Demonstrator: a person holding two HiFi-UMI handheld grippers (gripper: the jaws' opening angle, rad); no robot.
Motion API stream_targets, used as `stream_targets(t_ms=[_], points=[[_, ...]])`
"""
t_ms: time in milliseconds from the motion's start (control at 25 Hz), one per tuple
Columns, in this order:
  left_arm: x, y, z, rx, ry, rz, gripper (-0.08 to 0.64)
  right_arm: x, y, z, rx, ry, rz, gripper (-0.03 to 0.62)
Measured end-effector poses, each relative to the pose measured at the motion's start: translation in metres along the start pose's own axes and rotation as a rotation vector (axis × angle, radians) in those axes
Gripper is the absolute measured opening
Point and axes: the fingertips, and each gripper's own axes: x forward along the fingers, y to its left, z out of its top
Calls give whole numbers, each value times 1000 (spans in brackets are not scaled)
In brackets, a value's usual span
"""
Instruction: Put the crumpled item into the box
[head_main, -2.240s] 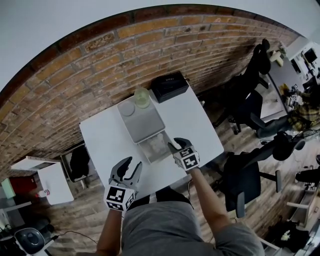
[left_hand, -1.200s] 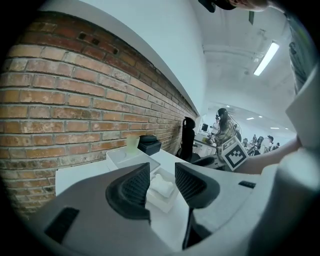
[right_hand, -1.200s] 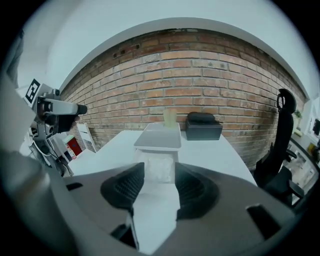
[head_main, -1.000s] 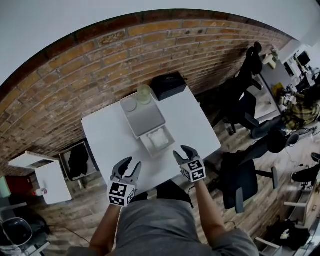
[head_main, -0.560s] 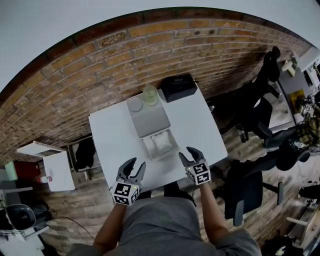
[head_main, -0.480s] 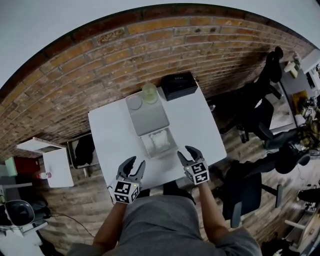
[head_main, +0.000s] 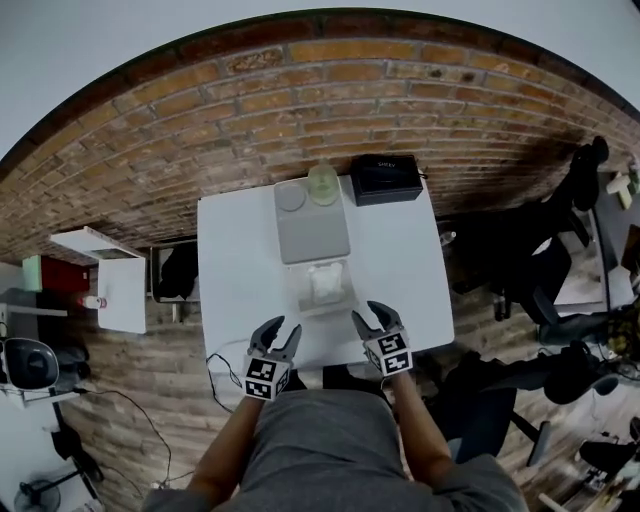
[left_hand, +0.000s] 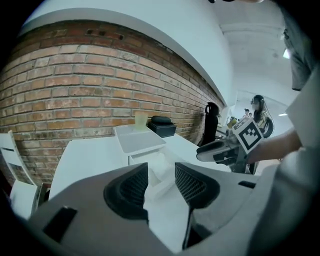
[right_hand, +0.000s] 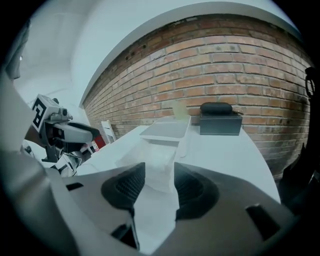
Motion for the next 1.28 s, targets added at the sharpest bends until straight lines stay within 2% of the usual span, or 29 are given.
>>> stream_targets(t_ms=[80,280,520,760,1160,1280], points=[[2,-6,-4,2,0,24,155,1,-2,-2,-24,10,19,187],[7,-7,-29,-49,22,85,155,4,-4,-12,-64,57,63,187],[20,-4,-49,-66,54,85,155,15,-4,-22,-81,71,58,186],[38,3,-73,-63,87,100,155,22,-3,-39,-6,92,47,184],[61,14,-103,-115,153,109,155,39,-8,-57,-36,142,47,186],[65,15,-100,-112,157,105,155,44,-7,-60,-44,155,51,183]])
